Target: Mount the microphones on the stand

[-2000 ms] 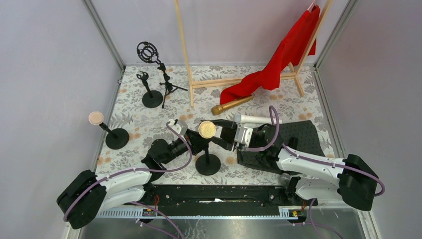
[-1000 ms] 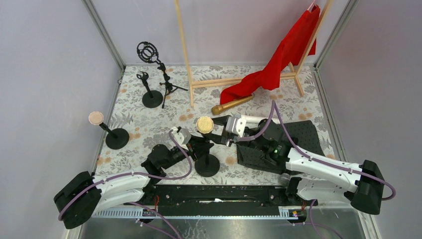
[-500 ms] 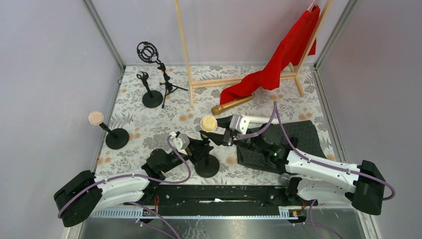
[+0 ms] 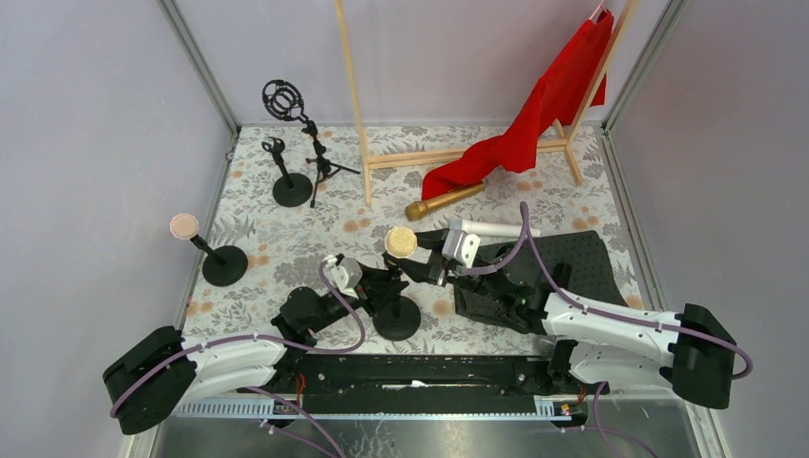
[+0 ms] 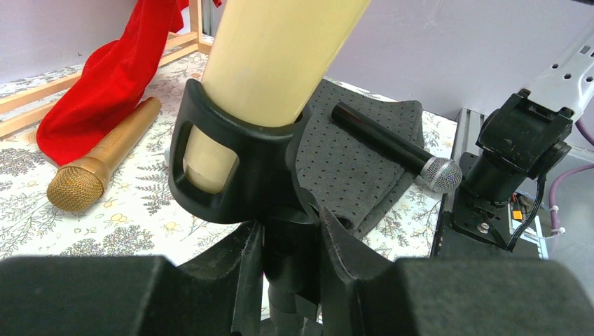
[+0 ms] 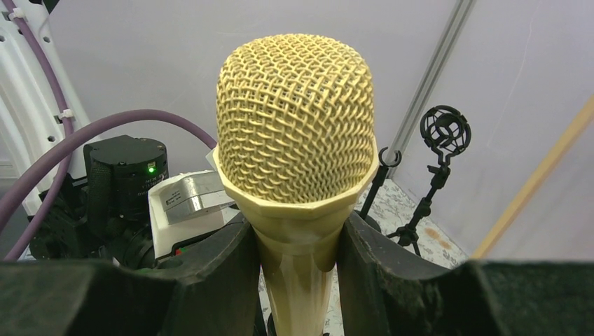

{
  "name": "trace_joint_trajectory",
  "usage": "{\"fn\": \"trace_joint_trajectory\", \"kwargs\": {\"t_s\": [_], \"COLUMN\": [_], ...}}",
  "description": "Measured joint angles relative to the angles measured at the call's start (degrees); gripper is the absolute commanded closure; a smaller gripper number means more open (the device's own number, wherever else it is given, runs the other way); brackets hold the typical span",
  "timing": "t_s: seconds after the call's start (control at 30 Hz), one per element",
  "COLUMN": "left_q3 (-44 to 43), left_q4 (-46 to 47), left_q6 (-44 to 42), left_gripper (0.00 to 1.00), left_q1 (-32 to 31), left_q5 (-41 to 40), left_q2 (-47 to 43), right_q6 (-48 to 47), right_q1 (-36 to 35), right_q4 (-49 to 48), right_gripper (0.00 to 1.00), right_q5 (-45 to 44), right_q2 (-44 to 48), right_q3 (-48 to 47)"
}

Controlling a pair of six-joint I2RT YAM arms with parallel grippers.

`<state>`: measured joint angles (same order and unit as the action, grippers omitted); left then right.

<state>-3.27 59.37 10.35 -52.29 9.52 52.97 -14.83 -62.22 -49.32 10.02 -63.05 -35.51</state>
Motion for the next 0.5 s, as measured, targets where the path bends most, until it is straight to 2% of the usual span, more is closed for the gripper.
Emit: {"fn": "trace_joint_trajectory", "kwargs": {"t_s": [0.5], "left_q3": [0.5], "left_q4": [1.0], "left_q6": [0.3], "left_gripper": [1.0], "left_q1": [0.0], "left_q5": [-0.6], "left_q2": [0.0], "right_q6": [-1.2], "right_q1": [-0.4], "right_q4": [-8.0], "right_gripper": [1.0], "right_q5": [-0.2], "right_q2": [-4.1], "right_q3": [1.9]}}
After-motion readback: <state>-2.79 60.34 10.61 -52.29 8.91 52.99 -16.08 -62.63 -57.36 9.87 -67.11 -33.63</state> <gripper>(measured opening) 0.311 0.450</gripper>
